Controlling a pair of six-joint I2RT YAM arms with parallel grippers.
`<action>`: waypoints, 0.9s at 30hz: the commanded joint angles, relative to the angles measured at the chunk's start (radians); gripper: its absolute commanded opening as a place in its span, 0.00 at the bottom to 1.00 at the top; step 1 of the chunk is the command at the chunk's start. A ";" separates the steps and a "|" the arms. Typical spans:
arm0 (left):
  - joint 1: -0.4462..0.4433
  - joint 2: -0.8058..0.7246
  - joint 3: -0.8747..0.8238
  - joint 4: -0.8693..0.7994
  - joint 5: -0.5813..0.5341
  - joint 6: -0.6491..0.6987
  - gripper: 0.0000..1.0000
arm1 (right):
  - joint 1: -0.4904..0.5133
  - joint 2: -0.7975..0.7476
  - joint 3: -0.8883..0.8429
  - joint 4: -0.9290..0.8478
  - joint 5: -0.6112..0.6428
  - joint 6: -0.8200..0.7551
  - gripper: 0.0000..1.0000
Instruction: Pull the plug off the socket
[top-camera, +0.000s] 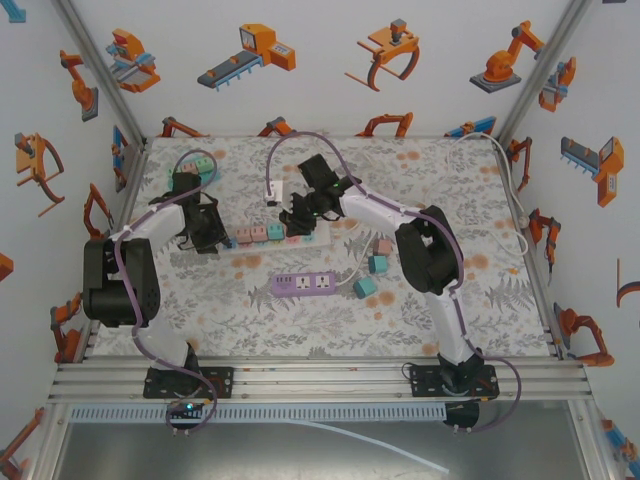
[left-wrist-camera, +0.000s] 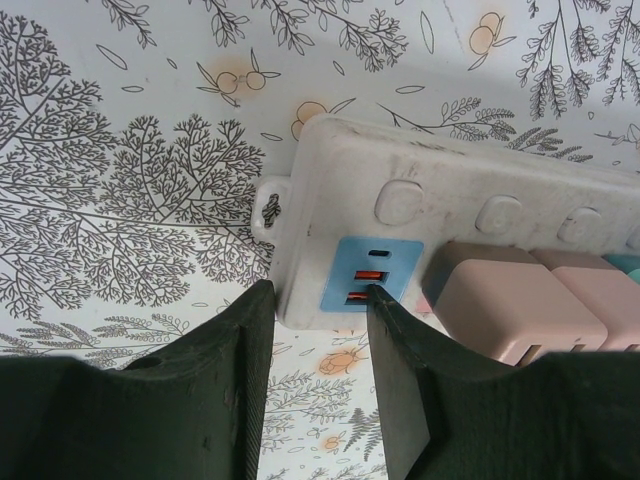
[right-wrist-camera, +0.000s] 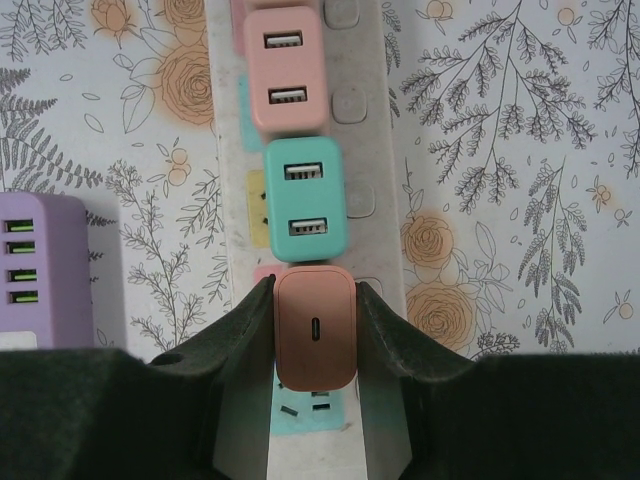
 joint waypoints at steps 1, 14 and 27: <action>-0.021 0.087 -0.037 -0.123 -0.021 0.036 0.43 | 0.016 -0.042 0.046 0.052 -0.046 -0.012 0.22; -0.022 0.113 -0.044 -0.155 -0.050 0.022 0.44 | 0.006 -0.032 0.135 0.013 -0.062 0.058 0.20; -0.010 0.049 0.004 -0.165 -0.030 0.019 0.45 | -0.001 -0.083 0.118 0.016 -0.017 0.090 0.20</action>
